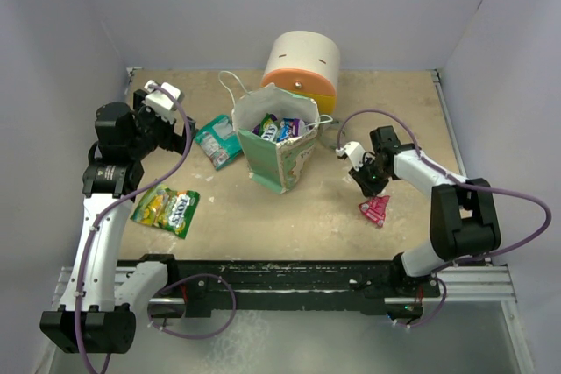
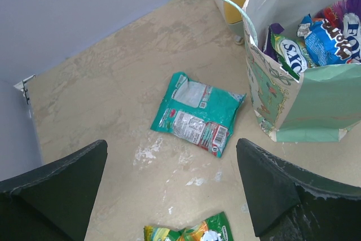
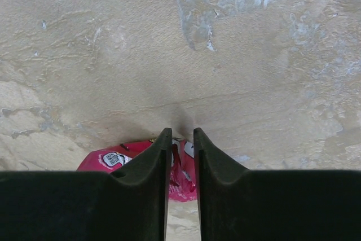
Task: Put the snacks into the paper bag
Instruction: Pick up the snack from the center of the board.
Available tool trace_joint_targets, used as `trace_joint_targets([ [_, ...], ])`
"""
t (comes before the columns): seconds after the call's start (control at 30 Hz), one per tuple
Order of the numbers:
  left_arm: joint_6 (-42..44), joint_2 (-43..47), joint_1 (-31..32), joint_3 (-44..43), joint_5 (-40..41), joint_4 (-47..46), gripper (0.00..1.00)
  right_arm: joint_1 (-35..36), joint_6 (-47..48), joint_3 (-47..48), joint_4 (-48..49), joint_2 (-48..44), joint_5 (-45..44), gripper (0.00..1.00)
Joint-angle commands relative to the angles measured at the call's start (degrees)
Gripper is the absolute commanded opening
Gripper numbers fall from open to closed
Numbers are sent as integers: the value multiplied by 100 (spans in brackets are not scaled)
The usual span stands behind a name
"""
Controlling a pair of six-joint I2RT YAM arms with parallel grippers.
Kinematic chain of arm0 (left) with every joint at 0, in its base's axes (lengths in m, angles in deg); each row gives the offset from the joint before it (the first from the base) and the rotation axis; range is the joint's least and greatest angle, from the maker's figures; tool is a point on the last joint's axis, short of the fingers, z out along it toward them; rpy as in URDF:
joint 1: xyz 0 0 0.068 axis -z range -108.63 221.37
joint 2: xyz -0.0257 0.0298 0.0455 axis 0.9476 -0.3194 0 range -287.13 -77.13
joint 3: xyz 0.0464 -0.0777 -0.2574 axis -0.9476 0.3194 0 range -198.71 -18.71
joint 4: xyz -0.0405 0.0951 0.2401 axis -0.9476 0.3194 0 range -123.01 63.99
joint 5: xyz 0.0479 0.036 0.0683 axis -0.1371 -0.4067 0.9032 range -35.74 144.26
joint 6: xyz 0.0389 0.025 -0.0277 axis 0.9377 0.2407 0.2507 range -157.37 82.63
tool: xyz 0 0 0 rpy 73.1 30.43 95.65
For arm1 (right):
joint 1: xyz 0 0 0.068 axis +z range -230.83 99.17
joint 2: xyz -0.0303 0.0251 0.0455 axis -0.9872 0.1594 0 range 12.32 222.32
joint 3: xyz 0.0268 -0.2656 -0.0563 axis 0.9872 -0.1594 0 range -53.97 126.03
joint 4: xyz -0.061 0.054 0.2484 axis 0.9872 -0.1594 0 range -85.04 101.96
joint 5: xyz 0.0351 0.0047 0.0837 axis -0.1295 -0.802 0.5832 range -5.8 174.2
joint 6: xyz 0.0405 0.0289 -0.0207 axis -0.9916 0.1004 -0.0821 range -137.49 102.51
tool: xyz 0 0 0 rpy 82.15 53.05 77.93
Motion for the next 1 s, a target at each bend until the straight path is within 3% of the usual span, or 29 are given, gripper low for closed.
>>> trace_joint_targets([
  [0.0,-34,64,-45,24,-116,-282,99,-38,11,115,-65,-133,32,21],
  [0.27,-36,88,-43,32,-100,-303,99,-46,-69,297,-310,-379,64,0],
  [0.47,-75,71,-46,13,-88,-302,99,-47,-198,777,-678,-825,110,0],
  [0.97,-99,62,-49,37,-74,-332,99,-38,-776,3320,-1106,-1431,-56,0],
])
